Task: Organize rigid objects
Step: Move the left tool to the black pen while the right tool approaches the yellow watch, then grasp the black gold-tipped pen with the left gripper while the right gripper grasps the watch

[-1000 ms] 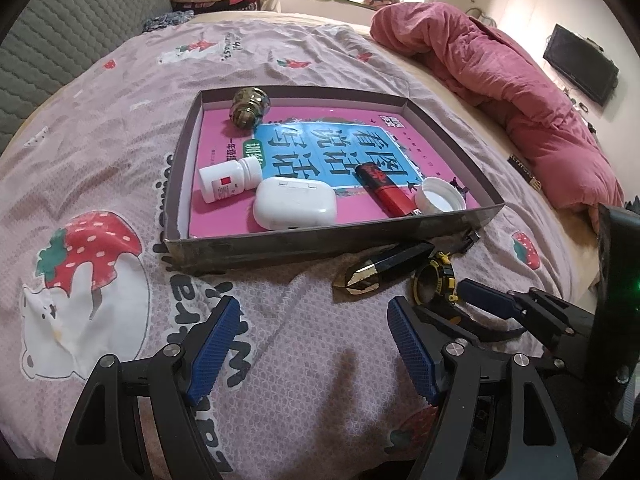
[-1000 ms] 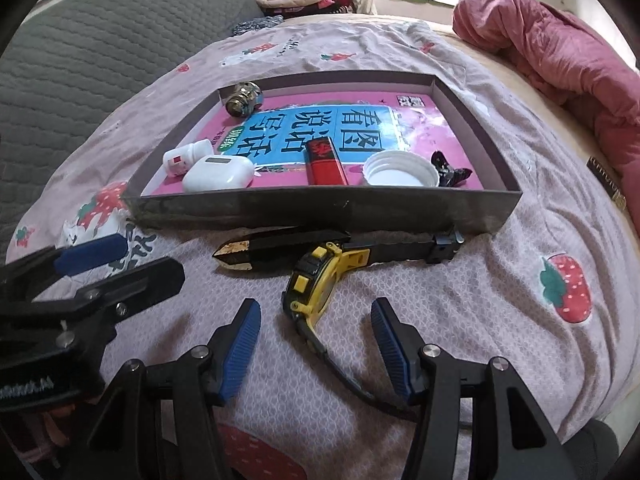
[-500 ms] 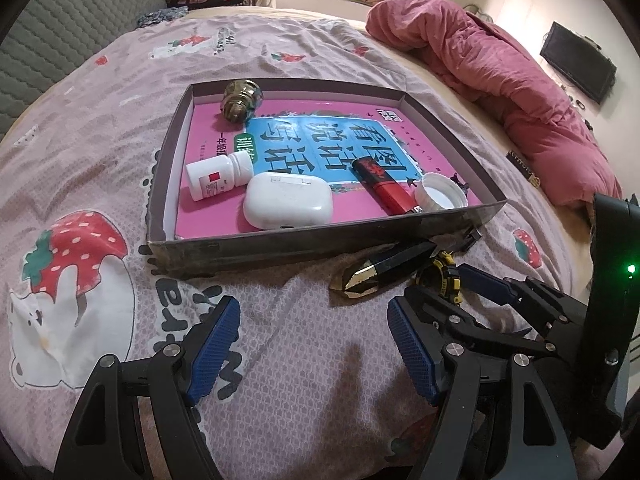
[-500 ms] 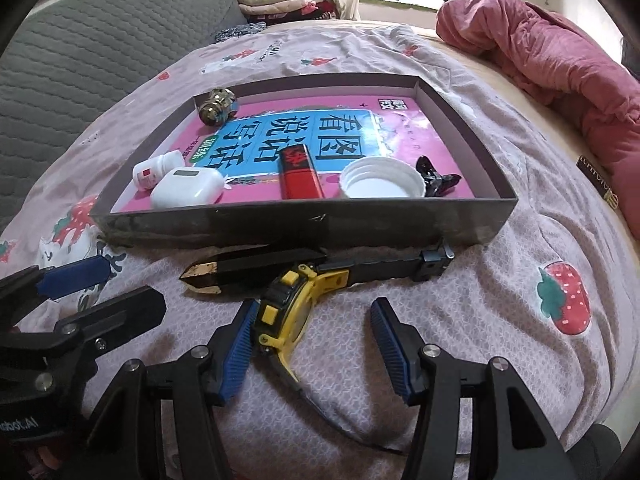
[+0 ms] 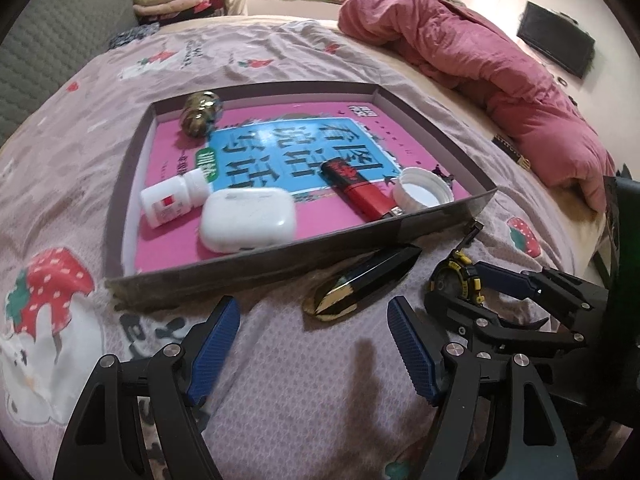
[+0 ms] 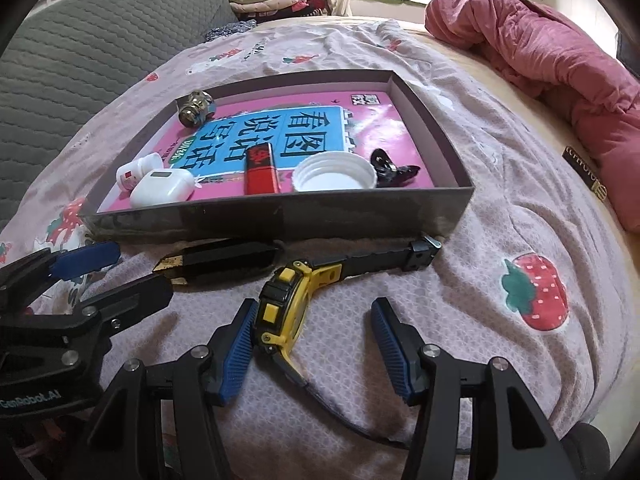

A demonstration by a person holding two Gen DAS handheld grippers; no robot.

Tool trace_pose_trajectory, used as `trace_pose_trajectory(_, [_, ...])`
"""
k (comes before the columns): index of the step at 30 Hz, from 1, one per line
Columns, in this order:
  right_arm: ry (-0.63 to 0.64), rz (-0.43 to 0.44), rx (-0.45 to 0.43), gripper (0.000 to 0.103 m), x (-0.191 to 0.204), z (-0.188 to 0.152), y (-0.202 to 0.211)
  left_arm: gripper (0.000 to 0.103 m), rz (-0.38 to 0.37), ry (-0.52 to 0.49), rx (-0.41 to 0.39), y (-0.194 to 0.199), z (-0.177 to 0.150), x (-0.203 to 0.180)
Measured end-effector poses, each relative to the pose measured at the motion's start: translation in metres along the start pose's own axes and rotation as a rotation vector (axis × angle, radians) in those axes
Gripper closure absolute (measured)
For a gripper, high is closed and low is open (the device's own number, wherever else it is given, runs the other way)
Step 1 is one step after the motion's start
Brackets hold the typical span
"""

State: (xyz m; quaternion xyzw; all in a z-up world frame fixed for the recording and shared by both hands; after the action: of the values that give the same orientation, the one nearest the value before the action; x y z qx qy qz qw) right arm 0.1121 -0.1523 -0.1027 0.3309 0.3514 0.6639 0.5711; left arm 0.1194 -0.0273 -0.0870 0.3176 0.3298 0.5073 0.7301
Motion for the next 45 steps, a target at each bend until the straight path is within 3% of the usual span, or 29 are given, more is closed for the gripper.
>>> trace_pose_trajectory(5, [-0.011,0.003,0.007,0.046,-0.007,0.0,0.001,0.026,-0.015,-0.032,0.0,-0.01,0.005,-0.002])
trace_pose_trajectory(13, [0.022,-0.007,0.012,0.046,-0.007,-0.002,0.002,0.027,-0.148,-0.062,0.075,-0.027,0.005,-0.008])
trace_pose_trajectory(24, [0.03,-0.019,0.027,0.046,-0.016,-0.006,0.005,0.027,-0.25,-0.127,0.103,-0.037,0.007,-0.028])
trace_pose_trajectory(35, [0.058,-0.034,0.031,0.046,-0.016,-0.007,0.006,0.031,-0.283,-0.177,0.112,-0.039,0.007,-0.035])
trace_pose_trajectory(39, [0.059,-0.035,0.035,0.046,-0.016,-0.008,0.006,0.042,-0.231,-0.236,0.118,-0.041,0.003,-0.038])
trace_pose_trajectory(45, [0.057,-0.029,0.04,0.046,-0.017,-0.008,0.008,0.045,-0.197,-0.29,0.116,-0.039,0.0,-0.042])
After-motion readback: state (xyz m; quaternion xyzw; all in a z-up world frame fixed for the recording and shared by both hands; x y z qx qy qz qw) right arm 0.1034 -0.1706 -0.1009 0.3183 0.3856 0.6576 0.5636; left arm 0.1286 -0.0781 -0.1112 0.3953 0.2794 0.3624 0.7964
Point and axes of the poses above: each gripper's, at about its wrist camera, not at the fingertips, and y roughly against the way its jaws point, x to its left, z to its top, the point moved 7 cm from there along -y, roughly the way its jaws point, and after that the axes turned 1 degree about -y, right-handed, at the moved point
